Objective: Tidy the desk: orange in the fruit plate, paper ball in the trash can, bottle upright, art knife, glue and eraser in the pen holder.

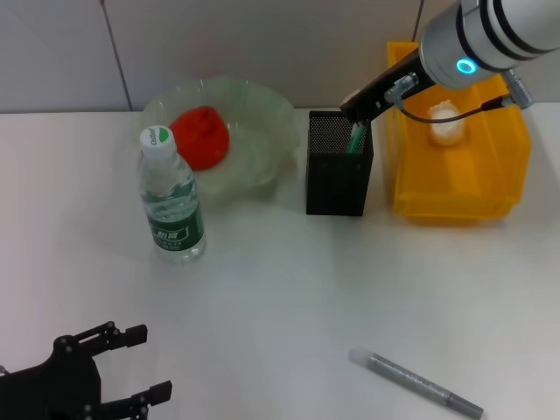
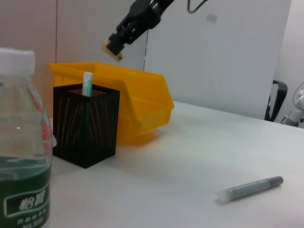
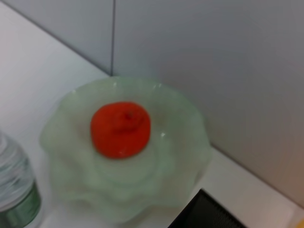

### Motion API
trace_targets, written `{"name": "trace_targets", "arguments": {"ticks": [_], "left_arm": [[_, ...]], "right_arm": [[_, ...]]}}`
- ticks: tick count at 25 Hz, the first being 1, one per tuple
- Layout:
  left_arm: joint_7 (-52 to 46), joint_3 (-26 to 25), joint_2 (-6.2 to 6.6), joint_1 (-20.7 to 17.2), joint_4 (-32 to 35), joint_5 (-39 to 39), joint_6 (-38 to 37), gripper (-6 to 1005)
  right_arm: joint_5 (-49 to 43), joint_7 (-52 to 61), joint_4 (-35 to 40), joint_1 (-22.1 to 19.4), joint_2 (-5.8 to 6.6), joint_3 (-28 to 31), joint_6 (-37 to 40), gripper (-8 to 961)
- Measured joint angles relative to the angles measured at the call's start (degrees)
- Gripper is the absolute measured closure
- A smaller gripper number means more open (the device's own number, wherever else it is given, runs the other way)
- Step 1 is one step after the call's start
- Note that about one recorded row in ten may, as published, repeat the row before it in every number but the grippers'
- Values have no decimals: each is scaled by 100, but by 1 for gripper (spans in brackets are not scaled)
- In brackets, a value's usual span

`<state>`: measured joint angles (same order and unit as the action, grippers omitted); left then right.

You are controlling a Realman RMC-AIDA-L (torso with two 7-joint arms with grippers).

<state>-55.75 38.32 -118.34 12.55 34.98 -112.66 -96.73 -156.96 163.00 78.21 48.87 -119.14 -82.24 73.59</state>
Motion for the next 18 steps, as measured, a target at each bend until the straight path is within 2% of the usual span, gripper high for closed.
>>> {"name": "trace_targets", "arguments": {"ticks": [9, 15, 18], "left_arm": [[-6, -60, -5, 90, 0, 8, -31, 200], [-72, -64, -6, 117, 0, 8, -44, 200], [-75, -70, -5, 118, 0, 8, -57, 200]], "right_arm": [[104, -332, -783, -93, -26, -29, -1067, 618], [841, -895, -1389, -62, -21, -25, -1613, 588], [931, -975, -1604, -3, -18, -9, -1731, 572]]}}
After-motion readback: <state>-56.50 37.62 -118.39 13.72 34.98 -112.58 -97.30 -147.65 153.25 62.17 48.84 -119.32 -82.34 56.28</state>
